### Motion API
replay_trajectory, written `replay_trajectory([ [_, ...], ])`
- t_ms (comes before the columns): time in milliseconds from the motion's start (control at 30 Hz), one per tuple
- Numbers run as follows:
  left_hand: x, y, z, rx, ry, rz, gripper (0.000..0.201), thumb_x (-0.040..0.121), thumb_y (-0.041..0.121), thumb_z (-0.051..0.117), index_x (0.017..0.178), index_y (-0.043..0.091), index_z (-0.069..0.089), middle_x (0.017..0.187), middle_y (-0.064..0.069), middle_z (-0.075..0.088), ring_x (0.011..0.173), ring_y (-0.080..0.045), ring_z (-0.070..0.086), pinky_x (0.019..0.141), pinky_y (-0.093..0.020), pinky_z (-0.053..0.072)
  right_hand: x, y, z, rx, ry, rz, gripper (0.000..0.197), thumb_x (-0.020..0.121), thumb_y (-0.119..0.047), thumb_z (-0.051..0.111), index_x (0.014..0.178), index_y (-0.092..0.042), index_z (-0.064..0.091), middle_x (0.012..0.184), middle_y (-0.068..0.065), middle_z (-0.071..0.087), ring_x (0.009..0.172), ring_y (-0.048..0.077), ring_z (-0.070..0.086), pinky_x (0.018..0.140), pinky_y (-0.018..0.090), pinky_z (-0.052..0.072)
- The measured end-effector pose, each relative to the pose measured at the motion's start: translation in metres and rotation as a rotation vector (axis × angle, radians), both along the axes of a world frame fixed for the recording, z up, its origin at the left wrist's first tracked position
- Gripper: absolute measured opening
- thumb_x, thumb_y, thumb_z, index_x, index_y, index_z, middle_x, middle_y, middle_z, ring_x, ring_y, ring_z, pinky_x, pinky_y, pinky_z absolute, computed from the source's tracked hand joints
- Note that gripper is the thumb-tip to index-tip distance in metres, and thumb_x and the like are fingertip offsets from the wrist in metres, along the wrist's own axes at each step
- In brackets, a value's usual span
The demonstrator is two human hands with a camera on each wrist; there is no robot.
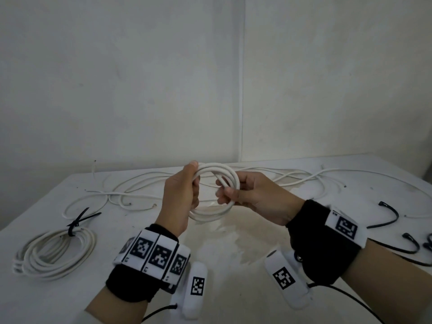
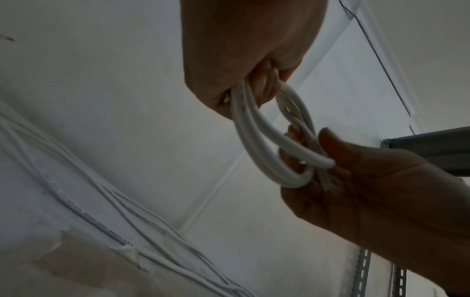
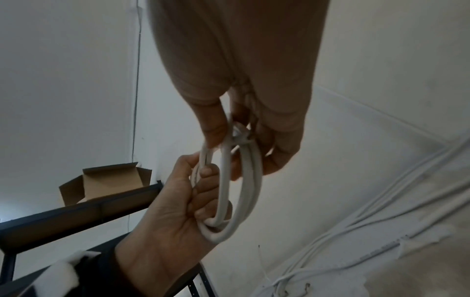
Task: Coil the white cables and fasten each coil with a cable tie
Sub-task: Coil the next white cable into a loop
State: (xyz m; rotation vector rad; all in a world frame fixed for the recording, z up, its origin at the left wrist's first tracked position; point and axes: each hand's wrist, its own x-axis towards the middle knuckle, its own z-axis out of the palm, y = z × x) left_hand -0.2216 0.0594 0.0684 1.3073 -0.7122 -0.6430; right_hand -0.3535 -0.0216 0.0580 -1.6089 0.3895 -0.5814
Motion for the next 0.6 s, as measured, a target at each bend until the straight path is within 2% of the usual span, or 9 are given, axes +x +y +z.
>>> replay_trajectory([
  [33, -0.0008, 0.0007, -0.0011, 0.002, -0.018, 0.009, 0.041, 0.092, 0.025, 0.045, 0.053, 0.014, 0.038, 0.036, 0.01, 0.027, 0.032, -0.006, 0.02, 0.036, -0.016, 0.018, 0.0012, 0.0008, -0.0002, 0.004, 0.013, -0.031, 0.013, 0.088, -0.005, 0.055, 0.092, -0.014, 0.064, 0.077, 0.0, 0.062, 0.073, 0.014, 0.055, 0.076, 0.024, 0.043],
  [133, -0.0017, 0.0021, -0.0057, 0.006, -0.052, 0.035, 0.041, 0.092, 0.025, 0.046, 0.053, 0.014, 0.039, 0.036, 0.011, 0.029, 0.032, -0.005, 0.022, 0.036, -0.016, 0.02, 0.0008, 0.0011, 0.0001, -0.116, 0.082, -0.11, 0.011, 0.089, -0.01, 0.058, 0.092, -0.012, 0.068, 0.068, -0.001, 0.054, 0.061, 0.011, 0.04, 0.058, 0.015, 0.036],
  [267, -0.0032, 0.0019, -0.0097, 0.008, -0.044, 0.048, 0.041, 0.093, 0.025, 0.046, 0.054, 0.013, 0.039, 0.036, 0.011, 0.03, 0.032, -0.005, 0.023, 0.035, -0.016, 0.02, 0.0018, -0.0004, -0.0019, -0.209, 0.093, -0.187, 0.008, 0.084, -0.005, 0.063, 0.089, -0.01, 0.068, 0.076, 0.01, 0.059, 0.066, 0.015, 0.049, 0.062, 0.025, 0.041],
  [333, -0.0048, 0.0022, -0.01, 0.013, -0.015, 0.044, 0.041, 0.093, 0.025, 0.045, 0.054, 0.014, 0.039, 0.035, 0.011, 0.029, 0.032, -0.005, 0.022, 0.035, -0.016, 0.019, 0.0016, -0.002, -0.0023, -0.139, 0.073, -0.159, 0.009, 0.085, -0.002, 0.062, 0.086, -0.01, 0.066, 0.072, 0.008, 0.062, 0.066, 0.013, 0.056, 0.061, 0.022, 0.042],
  [433, -0.0072, 0.003, -0.0088, 0.004, -0.011, 0.039, 0.042, 0.093, 0.025, 0.045, 0.054, 0.013, 0.038, 0.035, 0.01, 0.028, 0.031, -0.005, 0.021, 0.035, -0.016, 0.019, 0.0, -0.0042, -0.0042, 0.046, 0.028, -0.065, 0.013, 0.089, -0.005, 0.054, 0.082, -0.01, 0.064, 0.063, -0.002, 0.065, 0.059, 0.007, 0.06, 0.058, 0.015, 0.042],
  [600, -0.0074, 0.0043, -0.0104, -0.006, -0.065, 0.034, 0.041, 0.094, 0.024, 0.045, 0.054, 0.012, 0.038, 0.036, 0.01, 0.029, 0.032, -0.005, 0.022, 0.036, -0.017, 0.019, -0.001, -0.0009, -0.0031, 0.257, -0.003, 0.046, 0.016, 0.09, -0.007, 0.048, 0.079, -0.005, 0.06, 0.058, 0.0, 0.062, 0.057, 0.011, 0.06, 0.067, 0.022, 0.045],
])
